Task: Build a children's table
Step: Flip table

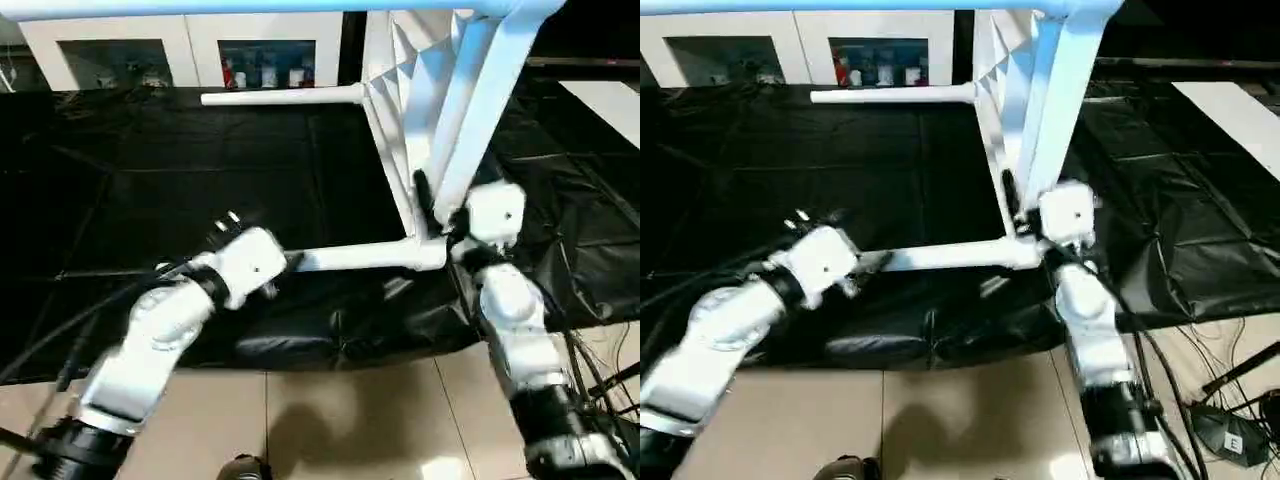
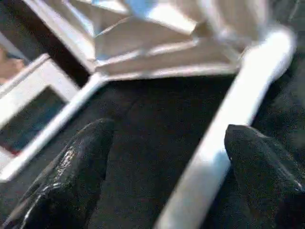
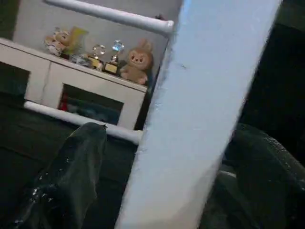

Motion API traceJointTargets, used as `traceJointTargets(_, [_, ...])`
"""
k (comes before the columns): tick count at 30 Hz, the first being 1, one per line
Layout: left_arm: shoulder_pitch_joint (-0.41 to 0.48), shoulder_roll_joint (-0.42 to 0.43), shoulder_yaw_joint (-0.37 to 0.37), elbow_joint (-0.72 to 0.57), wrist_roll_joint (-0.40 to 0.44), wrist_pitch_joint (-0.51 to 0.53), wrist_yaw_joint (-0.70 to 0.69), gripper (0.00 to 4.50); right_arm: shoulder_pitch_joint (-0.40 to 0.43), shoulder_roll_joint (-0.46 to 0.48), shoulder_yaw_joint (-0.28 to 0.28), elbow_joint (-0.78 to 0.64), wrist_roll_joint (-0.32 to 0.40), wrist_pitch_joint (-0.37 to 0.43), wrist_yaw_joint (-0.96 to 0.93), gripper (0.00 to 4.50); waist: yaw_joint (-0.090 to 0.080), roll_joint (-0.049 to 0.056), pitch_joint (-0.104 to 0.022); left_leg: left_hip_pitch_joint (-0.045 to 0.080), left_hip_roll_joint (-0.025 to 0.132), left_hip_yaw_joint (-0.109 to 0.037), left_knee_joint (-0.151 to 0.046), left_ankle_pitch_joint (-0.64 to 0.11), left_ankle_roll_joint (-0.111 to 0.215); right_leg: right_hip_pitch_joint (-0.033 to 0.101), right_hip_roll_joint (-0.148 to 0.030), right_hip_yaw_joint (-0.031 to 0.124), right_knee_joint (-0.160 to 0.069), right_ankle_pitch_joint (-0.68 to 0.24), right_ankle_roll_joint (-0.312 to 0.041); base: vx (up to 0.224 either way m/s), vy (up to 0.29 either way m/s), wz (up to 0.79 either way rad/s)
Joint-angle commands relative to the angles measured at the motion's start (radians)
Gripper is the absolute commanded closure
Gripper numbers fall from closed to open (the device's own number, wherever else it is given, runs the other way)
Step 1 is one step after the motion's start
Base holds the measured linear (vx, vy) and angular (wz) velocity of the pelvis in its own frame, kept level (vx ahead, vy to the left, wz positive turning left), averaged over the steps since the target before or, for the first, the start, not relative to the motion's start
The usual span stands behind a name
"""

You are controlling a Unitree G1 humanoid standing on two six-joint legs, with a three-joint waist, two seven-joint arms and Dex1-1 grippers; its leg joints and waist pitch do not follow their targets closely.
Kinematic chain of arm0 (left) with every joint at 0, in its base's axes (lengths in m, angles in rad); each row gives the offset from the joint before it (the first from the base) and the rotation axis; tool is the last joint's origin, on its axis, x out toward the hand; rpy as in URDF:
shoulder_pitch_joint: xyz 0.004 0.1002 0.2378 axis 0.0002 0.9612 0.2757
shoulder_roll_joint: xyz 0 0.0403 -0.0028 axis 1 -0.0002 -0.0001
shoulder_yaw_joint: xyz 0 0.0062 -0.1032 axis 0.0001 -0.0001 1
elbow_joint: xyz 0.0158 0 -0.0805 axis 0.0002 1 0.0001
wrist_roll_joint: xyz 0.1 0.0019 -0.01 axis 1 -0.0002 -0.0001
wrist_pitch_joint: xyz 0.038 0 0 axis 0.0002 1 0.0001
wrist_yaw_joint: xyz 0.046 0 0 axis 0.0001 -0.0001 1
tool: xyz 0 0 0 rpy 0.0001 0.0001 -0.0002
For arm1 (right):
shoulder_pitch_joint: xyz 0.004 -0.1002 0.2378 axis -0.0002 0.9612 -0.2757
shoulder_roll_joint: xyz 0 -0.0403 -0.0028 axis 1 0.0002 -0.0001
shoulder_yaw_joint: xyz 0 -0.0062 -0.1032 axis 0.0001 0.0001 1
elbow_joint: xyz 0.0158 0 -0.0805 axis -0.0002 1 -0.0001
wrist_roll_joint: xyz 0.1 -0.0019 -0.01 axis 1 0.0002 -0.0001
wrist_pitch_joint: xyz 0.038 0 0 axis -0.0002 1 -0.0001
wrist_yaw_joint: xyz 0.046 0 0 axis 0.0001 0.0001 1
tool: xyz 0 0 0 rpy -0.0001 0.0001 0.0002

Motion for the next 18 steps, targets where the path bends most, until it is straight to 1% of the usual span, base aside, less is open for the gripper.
traceJointTargets(1, [-0.013, -0.010, 0.002, 0.015, -0.054, -0.012, -0.045, 0.36, 0.004, 0.004, -0.004, -0.020, 0.018, 0.007, 0.019, 0.36, 0.001, 0.009, -0.068, 0.043, 0.019, -0.013, -0.070, -0.280, -0.032, 0.015, -0.051, 0.026, -0.078, -0.025, -0.154, 0.000, 0.000, 0.00])
traceJointTargets(2, [-0.026, -0.013, -0.015, 0.046, -0.072, -0.037, -0.088, 0.36, 0.007, 0.001, -0.005, -0.014, 0.009, -0.021, 0.019, 0.36, 0.001, 0.006, -0.068, 0.042, 0.020, -0.013, -0.071, -0.285, -0.033, 0.016, -0.050, 0.026, -0.079, -0.028, -0.154, 0.000, 0.000, 0.00])
traceJointTargets(3, [-0.026, -0.013, -0.015, 0.047, -0.072, -0.038, -0.089, 0.36, 0.007, 0.001, -0.005, -0.014, 0.009, -0.022, 0.019, 0.36, 0.002, 0.005, -0.068, 0.041, 0.018, -0.012, -0.071, -0.282, -0.031, 0.015, -0.050, 0.026, -0.080, -0.031, -0.152, 0.000, 0.000, 0.00])
traceJointTargets(4, [-0.034, -0.009, -0.029, 0.065, -0.070, -0.055, -0.104, 0.36, 0.009, -0.001, -0.004, -0.010, 0.004, -0.039, 0.018, 0.36, 0.001, 0.006, -0.069, 0.041, 0.019, -0.012, -0.070, -0.277, -0.028, 0.015, -0.050, 0.026, -0.080, -0.025, -0.150, 0.000, 0.000, 0.00])
traceJointTargets(5, [-0.053, -0.005, -0.046, 0.099, -0.067, -0.074, -0.130, 0.36, 0.017, -0.005, 0.000, -0.011, 0.011, -0.054, 0.032, 0.36, 0.002, 0.003, -0.070, 0.041, 0.018, -0.012, -0.069, -0.273, -0.025, 0.017, -0.051, 0.027, -0.081, -0.026, -0.148, 0.000, 0.000, 0.00])
traceJointTargets(6, [-0.082, 0.002, -0.067, 0.146, -0.054, -0.099, -0.158, 0.36, 0.030, -0.012, 0.006, -0.013, 0.015, -0.071, 0.048, 0.36, 0.002, 0.006, -0.071, 0.041, 0.019, -0.013, -0.069, -0.260, -0.025, 0.018, -0.051, 0.026, -0.077, -0.013, -0.149, 0.000, 0.000, 0.00])
traceJointTargets(7, [-0.092, 0.004, -0.073, 0.162, -0.050, -0.107, -0.167, 0.36, 0.035, -0.015, 0.008, -0.014, 0.017, -0.077, 0.054, 0.36, 0.003, 0.005, -0.071, 0.041, 0.018, -0.012, -0.069, -0.257, -0.023, 0.017, -0.051, 0.026, -0.080, -0.012, -0.146, 0.000, 0.000, 0.00])
traceJointTargets(8, [-0.116, 0.002, -0.074, 0.203, -0.053, -0.108, -0.194, 0.36, 0.050, -0.023, 0.011, -0.028, 0.012, -0.089, 0.063, 0.36, 0.003, 0.005, -0.072, 0.039, 0.017, -0.012, -0.067, -0.238, -0.018, 0.020, -0.050, 0.026, -0.076, 0.021, -0.148, 0.000, 0.000, 0.00])
traceJointTargets(9, [-0.137, 0.003, -0.071, 0.238, -0.054, -0.108, -0.216, 0.07, 0.066, -0.030, 0.011, -0.043, 0.005, -0.099, 0.067, 0.28, 0.004, 0.006, -0.073, 0.040, 0.017, -0.012, -0.066, -0.230, -0.017, 0.021, -0.050, 0.026, -0.074, 0.034, -0.150, 0.000, 0.000, 0.00])
traceJointTargets(10, [-0.159, 0.009, -0.069, 0.273, -0.051, -0.113, -0.233, 0.07, 0.081, -0.036, 0.009, -0.060, 0.000, -0.103, 0.070, 0.28, 0.003, 0.010, -0.074, 0.040, 0.016, -0.012, -0.065, -0.221, -0.014, 0.021, -0.049, 0.026, -0.074, 0.060, -0.154, 0.000, 0.000, 0.00])
traceJointTargets(12, [-0.197, 0.022, -0.061, 0.333, -0.053, -0.128, -0.262, 0.00, 0.110, -0.044, -0.007, -0.090, 0.000, -0.103, 0.064, 0.28, 0.003, 0.012, -0.075, 0.040, 0.016, -0.014, -0.065, -0.217, -0.012, 0.025, -0.051, 0.025, -0.070, 0.085, -0.161, 0.000, 0.000, 0.00])
traceJointTargets(13, [-0.213, 0.027, -0.058, 0.357, -0.048, -0.139, -0.265, 0.00, 0.119, -0.047, -0.016, -0.100, -0.001, -0.104, 0.056, 0.28, 0.004, 0.010, -0.071, 0.041, 0.015, -0.012, -0.065, -0.221, -0.008, 0.023, -0.048, 0.026, -0.073, 0.080, -0.160, 0.000, 0.000, 0.00])
traceJointTargets(14, [-0.241, 0.034, -0.057, 0.403, -0.038, -0.163, -0.264, 0.00, 0.131, -0.051, -0.030, -0.111, -0.003, -0.105, 0.044, 0.28, 0.003, 0.013, -0.071, 0.041, 0.016, -0.014, -0.067, -0.227, -0.010, 0.025, -0.050, 0.025, -0.072, 0.076, -0.163, 0.000, 0.000, 0.00])
traceJointTargets(15, [-0.250, 0.037, -0.058, 0.419, -0.033, -0.170, -0.263, 0.00, 0.134, -0.052, -0.034, -0.114, -0.003, -0.104, 0.042, 0.28, 0.002, 0.012, -0.072, 0.042, 0.016, -0.014, -0.066, -0.232, -0.010, 0.024, -0.050, 0.025, -0.072, 0.074, -0.165, 0.000, 0.000, 0.00])
traceJointTargets(16, [-0.279, 0.051, -0.071, 0.464, -0.008, -0.196, -0.265, 0.00, 0.145, -0.059, -0.042, -0.122, -0.002, -0.104, 0.041, 0.28, 0.001, 0.013, -0.070, 0.042, 0.017, -0.014, -0.067, -0.241, -0.010, 0.024, -0.052, 0.024, -0.073, 0.059, -0.171, 0.000, 0.000, 0.00])
traceJointTargets(17, [-0.283, 0.053, -0.073, 0.472, -0.005, -0.200, -0.266, 0.00, 0.147, -0.061, -0.043, -0.122, -0.002, -0.103, 0.043, 0.28, 0.002, 0.014, -0.068, 0.043, 0.017, -0.014, -0.068, -0.250, -0.009, 0.022, -0.051, 0.025, -0.078, 0.042, -0.169, 0.000, 0.000, 0.00])
traceJointTargets(18, [-0.297, 0.059, -0.079, 0.495, 0.000, -0.213, -0.273, 0.00, 0.152, -0.066, -0.042, -0.124, 0.000, -0.100, 0.050, 0.28, 0.002, 0.015, -0.069, 0.044, 0.018, -0.015, -0.068, -0.257, -0.011, 0.023, -0.052, 0.025, -0.075, 0.034, -0.170, 0.000, 0.000, 0.00])
